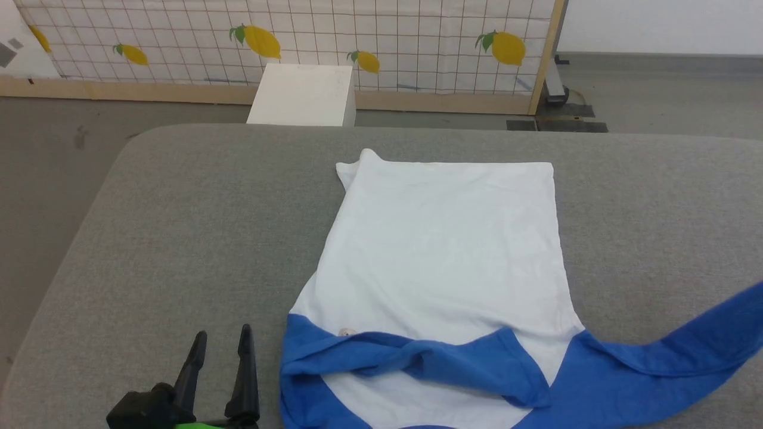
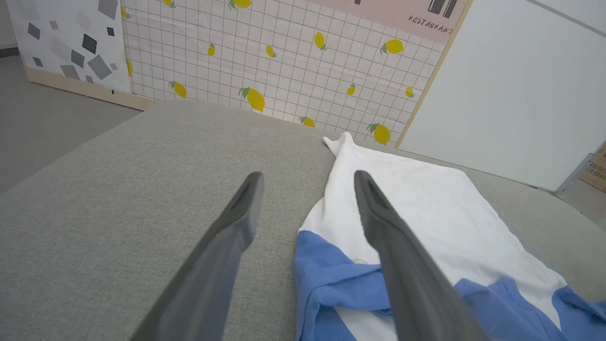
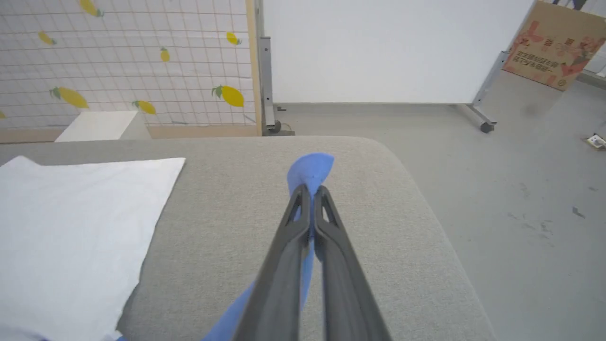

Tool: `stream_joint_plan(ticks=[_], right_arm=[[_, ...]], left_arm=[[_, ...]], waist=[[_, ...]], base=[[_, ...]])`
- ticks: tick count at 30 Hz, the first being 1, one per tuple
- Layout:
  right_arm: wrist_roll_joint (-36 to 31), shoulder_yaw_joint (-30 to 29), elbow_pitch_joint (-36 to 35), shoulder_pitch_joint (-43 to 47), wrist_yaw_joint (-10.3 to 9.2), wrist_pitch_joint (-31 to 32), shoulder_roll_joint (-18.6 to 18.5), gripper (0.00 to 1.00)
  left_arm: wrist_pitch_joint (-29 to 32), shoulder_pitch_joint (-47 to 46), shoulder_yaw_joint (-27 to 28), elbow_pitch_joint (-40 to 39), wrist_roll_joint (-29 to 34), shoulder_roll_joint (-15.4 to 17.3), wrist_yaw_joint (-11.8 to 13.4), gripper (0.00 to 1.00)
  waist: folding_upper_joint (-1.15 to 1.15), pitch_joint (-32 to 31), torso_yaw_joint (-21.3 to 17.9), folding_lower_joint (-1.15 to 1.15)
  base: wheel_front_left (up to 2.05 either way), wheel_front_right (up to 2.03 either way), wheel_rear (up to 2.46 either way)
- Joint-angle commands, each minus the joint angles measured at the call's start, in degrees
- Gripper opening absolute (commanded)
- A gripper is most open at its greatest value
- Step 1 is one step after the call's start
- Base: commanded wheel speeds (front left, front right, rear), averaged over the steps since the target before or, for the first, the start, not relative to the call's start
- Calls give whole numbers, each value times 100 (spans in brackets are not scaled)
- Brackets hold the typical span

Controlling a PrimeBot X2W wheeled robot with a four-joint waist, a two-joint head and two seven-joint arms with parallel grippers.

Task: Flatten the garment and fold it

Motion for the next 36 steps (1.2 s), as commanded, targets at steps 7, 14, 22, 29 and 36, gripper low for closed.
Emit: stream_joint_plan(ticks=[7,14,22,29,36], right_arm=[[206,1258,-1006,-150,-8,386,292,0],[406,2882,-1579,-446,-8,751,512,0],[615,4783,-1408,-1023,-8,804,629,0],[638,6133,-721,-1708,-8,454,685,0],[519,6935,529,-2168,-8,-54,921,0]], left_arm=[[-37,34,29,-83,-20,21,59,100],[-26,-27,0,-147,9,33,92,100],[-50,-154,-67,-91,-10,-20,77,100],[-104,-276,-124,19,-37,-83,32,100],[-153,-403,-205,171,-61,-146,-40,100]], waist=[[0,102,111,0],[0,207,244,0],[0,336,458,0],[0,490,715,0],[0,578,1013,0]], base=[[0,0,0],[0,0,0],[0,0,0],[0,0,0],[0,0,0]])
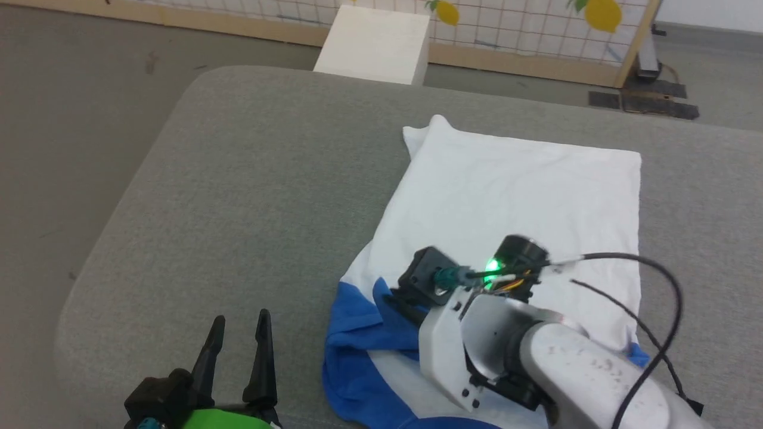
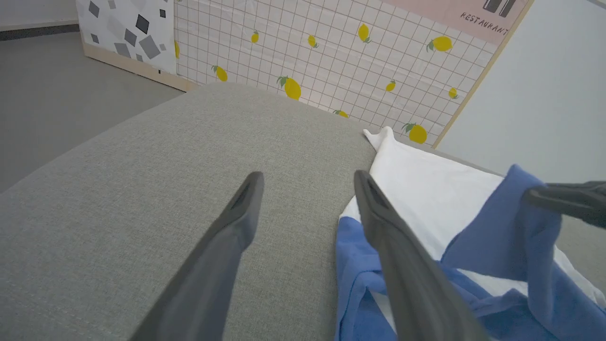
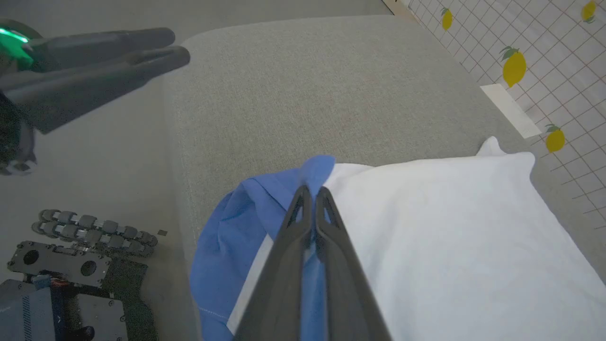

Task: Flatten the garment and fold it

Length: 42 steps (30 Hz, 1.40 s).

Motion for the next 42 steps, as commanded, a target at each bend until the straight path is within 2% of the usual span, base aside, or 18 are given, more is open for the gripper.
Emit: stream_joint_plan(ticks=[1,6,15,17,18,19,23,24,27,28,31,32,33,39,42], right_arm=[[-54,109,218,-82,-8,-80,49,0],[-165,428,1176,-196,-8,-343,176,0],[-284,433,2505,-309,-8,-902,498,1],[-261,416,2691,-320,-8,-1051,593,49],[-242,418,2764,-325,-8,-1124,645,87],[-201,422,2803,-327,-8,-1162,681,100],[155,187,2718,-315,-8,-1299,745,100],[320,-173,2407,-267,-8,-1413,608,100],[343,-758,1958,-59,-8,-1573,378,100],[175,-1484,1435,326,-8,-1736,198,100],[-52,-2197,936,779,-8,-1840,177,100],[-430,-3068,301,1335,-8,-2033,324,100],[-594,-3366,67,1523,-8,-2119,411,100],[-1362,-4743,-1044,2464,-8,-2621,985,100],[-1613,-5269,-1405,2849,-8,-2886,1138,100]], left_arm=[[-39,-105,-2,29,-31,-17,-40,100],[-67,-169,-53,119,-40,-41,-92,100],[-98,-284,-138,268,-40,-84,-146,100],[-101,-289,-144,309,-49,-79,-154,100],[-100,-289,-148,329,-55,-76,-157,100],[-98,-287,-152,343,-59,-72,-160,100],[-84,-249,-154,364,-69,-37,-153,100],[-70,-219,-147,336,-65,-1,-138,100],[-53,-192,-137,268,-51,43,-116,100],[-32,-185,-122,186,-32,92,-92,100],[-14,-195,-109,119,-20,129,-77,100],[-4,-226,-107,58,-10,163,-79,100],[-12,-239,-101,34,-8,171,-81,100],[-120,-310,-160,-69,169,216,-161,100],[-181,-303,-194,-105,372,244,-170,100]], waist=[[0,60,145,0],[0,120,316,0],[0,146,462,0],[0,113,448,0],[0,88,435,0],[0,69,421,0],[0,-28,321,0],[0,-55,218,0],[0,-61,84,0],[0,-47,-72,0],[0,-12,-221,0],[0,44,-385,0],[0,68,-448,0],[0,140,-689,0],[0,155,-770,0]], base=[[0,0,0],[0,0,0],[0,0,0],[0,0,0],[0,0,0],[0,0,0],[0,0,0],[0,0,0],[0,0,0],[0,0,0],[0,0,0],[0,0,0],[0,0,0],[0,0,0],[0,0,0]])
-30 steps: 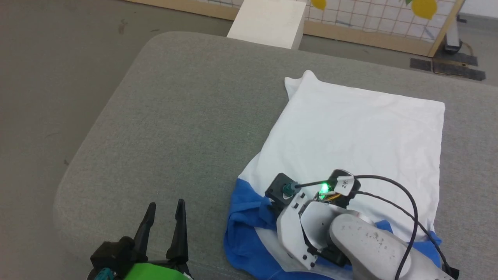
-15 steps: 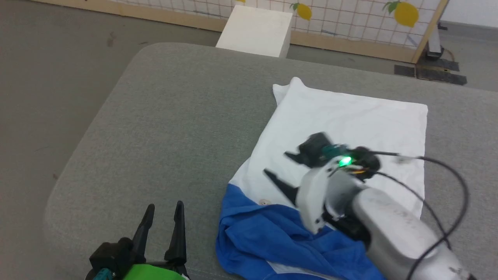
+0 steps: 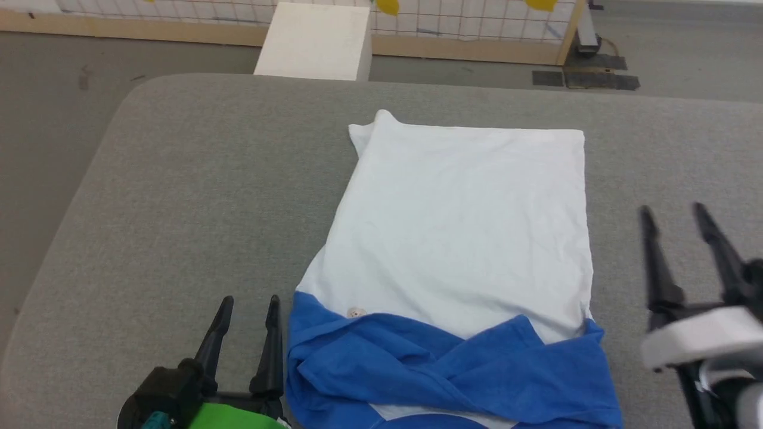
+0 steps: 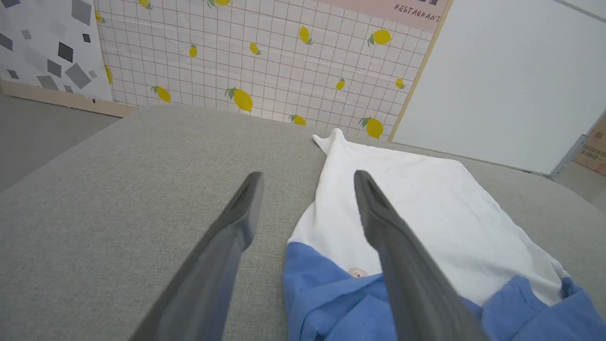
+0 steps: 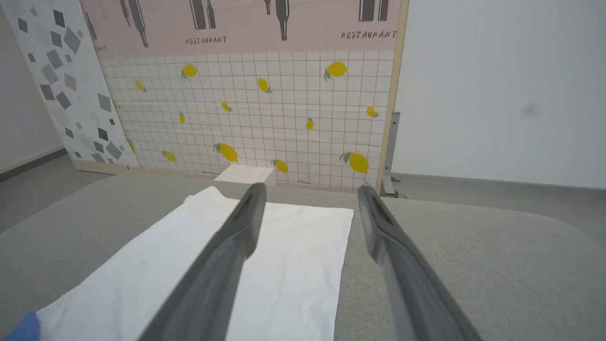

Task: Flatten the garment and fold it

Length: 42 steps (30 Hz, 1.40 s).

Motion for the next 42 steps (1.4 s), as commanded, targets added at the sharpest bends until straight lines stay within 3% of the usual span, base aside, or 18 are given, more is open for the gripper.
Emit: stream_joint_plan(ticks=[1,7,15,21,30,42], right_arm=[[-96,-211,-121,188,-8,-143,45,100],[157,-848,-30,858,-8,-631,82,100],[445,-826,453,1130,-8,-1024,84,100],[449,-801,326,941,-8,-1045,85,100],[502,-708,115,680,-8,-1110,85,100],[499,-520,-46,213,-8,-1142,85,100]], left_arm=[[-62,-83,-4,-28,120,41,-24,100],[-104,61,18,-12,402,48,7,100],[-114,228,165,-6,512,-117,-23,100],[303,-691,230,-46,499,210,-381,100],[1798,-2886,316,-13,167,797,-951,100],[3273,-5384,17,1238,-317,1330,-1260,100]], waist=[[0,35,-97,0],[0,12,-203,0],[0,12,-311,0],[0,277,-380,0],[0,956,-519,0],[0,1928,-826,0]], base=[[0,0,0],[0,0,0],[0,0,0],[0,0,0],[0,0,0],[0,0,0]])
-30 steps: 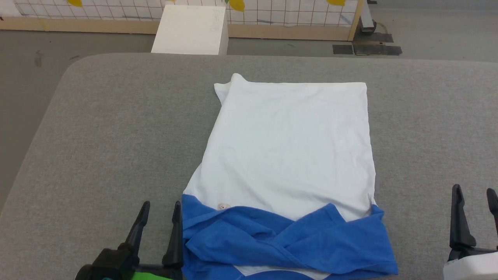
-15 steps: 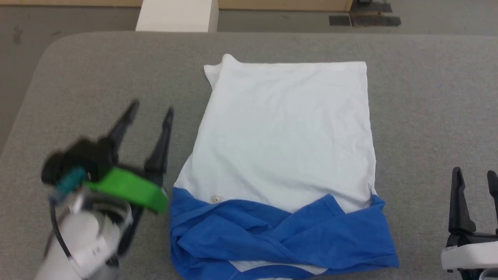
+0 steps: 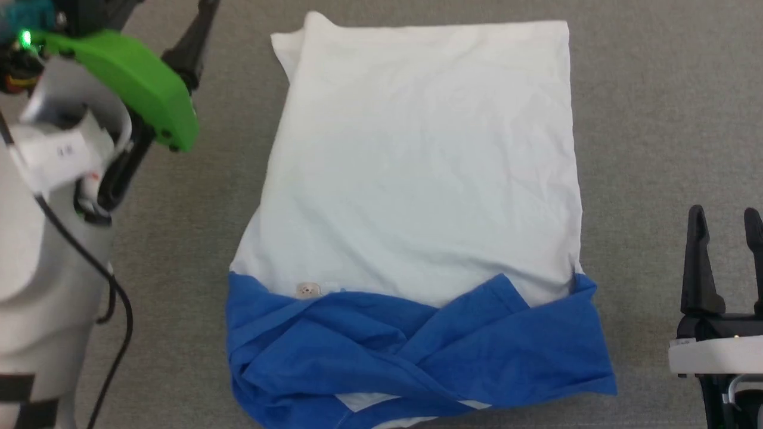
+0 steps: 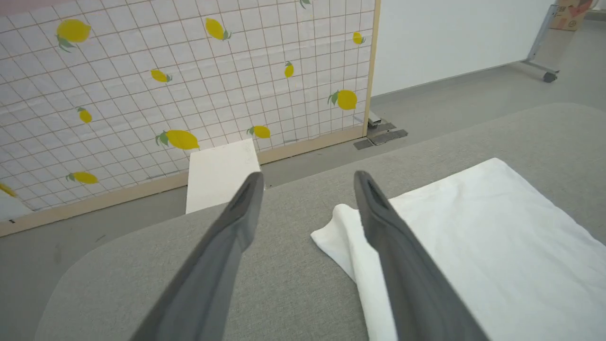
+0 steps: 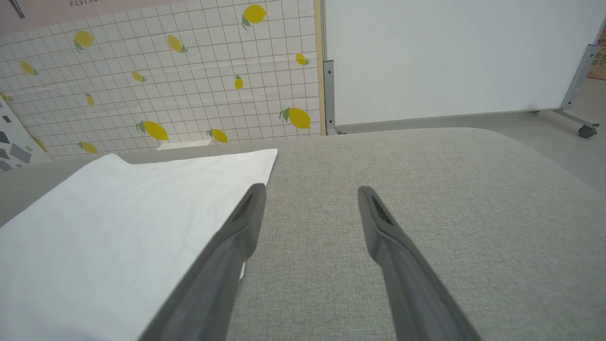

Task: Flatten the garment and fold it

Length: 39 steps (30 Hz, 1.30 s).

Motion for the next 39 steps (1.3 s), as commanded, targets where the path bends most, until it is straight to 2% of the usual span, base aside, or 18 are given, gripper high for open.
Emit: stream_joint_plan(ticks=[1,10,17,26,32,33,34,35,39], right_arm=[[8,17,-32,-104,-8,-42,8,100],[-5,90,-97,-263,-8,-22,8,100],[-13,136,-170,-407,-8,17,8,100],[26,151,-101,-500,-8,-22,8,100],[53,155,-67,-528,-8,-73,8,100],[57,152,-62,-538,-8,-78,8,100],[59,147,-59,-546,-8,-82,8,100],[59,140,-54,-557,-8,-86,8,100],[31,103,-36,-594,-8,-85,8,100]], left_arm=[[110,-218,-56,135,-72,59,-30,100],[744,-1185,-257,1060,-293,98,-52,100],[1549,-1639,-669,1451,-352,319,-63,100],[1700,-1785,-677,1635,-401,341,-5,100],[1842,-1789,-699,1738,-387,368,128,100],[1877,-1781,-702,1748,-416,359,130,87],[1891,-1777,-710,1743,-436,354,125,36],[1894,-1770,-721,1730,-464,347,114,0],[1841,-1689,-709,1699,-619,313,79,0]], waist=[[0,376,-210,-1],[0,864,-408,-1],[0,1368,-594,-1],[0,1634,-771,-1],[0,1732,-820,-1],[0,1746,-821,-1],[0,1755,-818,-1],[0,1762,-812,-1],[0,1727,-758,-1]], base=[[0,0,0],[0,0,0],[0,0,0],[0,0,0],[0,0,0],[0,0,0],[0,0,0],[0,0,0],[0,0,0]])
